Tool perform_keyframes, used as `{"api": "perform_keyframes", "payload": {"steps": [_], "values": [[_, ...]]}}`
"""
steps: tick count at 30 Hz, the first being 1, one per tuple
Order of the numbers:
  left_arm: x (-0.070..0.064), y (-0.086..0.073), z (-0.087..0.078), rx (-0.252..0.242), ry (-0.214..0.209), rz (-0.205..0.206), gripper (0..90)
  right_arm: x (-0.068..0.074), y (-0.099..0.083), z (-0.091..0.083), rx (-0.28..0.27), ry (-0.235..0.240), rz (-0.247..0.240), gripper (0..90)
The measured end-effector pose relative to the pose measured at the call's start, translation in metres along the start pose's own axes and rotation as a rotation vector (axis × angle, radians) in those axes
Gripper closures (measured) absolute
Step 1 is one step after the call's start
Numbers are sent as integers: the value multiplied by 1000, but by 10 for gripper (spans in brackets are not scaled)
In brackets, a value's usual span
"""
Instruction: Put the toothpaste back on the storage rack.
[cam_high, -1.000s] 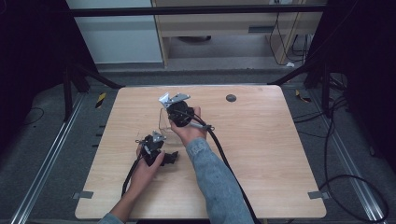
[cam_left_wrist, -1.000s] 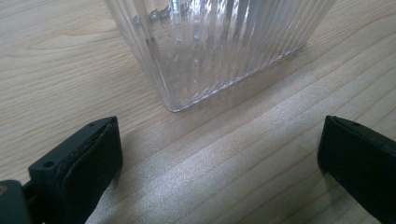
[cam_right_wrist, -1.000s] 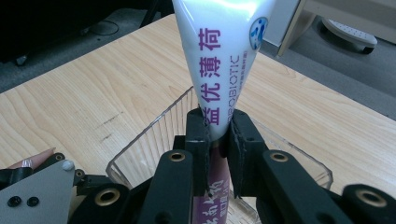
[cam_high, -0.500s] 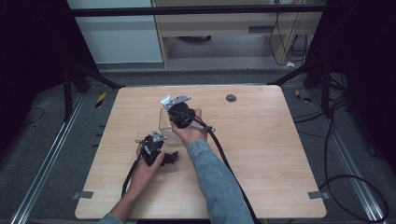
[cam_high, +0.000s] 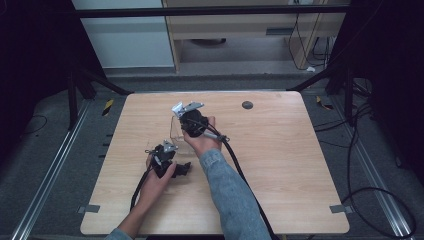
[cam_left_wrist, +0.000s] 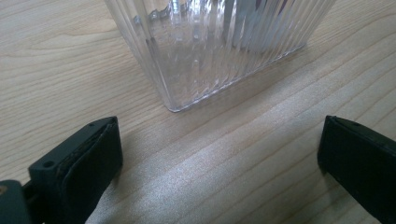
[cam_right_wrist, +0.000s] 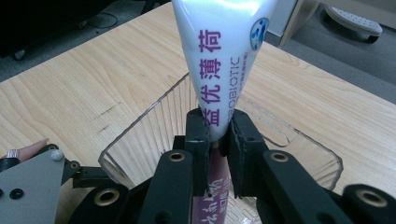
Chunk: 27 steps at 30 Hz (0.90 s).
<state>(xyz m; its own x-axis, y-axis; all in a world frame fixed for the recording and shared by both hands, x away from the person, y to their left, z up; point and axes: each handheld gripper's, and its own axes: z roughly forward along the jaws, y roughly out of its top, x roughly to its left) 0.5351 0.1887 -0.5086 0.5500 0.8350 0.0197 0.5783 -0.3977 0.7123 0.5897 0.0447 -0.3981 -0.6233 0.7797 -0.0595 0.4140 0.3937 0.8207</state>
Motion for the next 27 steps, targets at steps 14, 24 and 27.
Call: {"api": "perform_keyframes", "payload": {"steps": [14,24,27], "values": [[0,0,0,0,0,0,0,3,3,5,12,7,-19,788],[0,0,0,-1,-1,-1,0,7,9,13,33,12,-52,786],[0,0,0,-1,-1,-1,0,7,10,16,35,12,-53,785]]}}
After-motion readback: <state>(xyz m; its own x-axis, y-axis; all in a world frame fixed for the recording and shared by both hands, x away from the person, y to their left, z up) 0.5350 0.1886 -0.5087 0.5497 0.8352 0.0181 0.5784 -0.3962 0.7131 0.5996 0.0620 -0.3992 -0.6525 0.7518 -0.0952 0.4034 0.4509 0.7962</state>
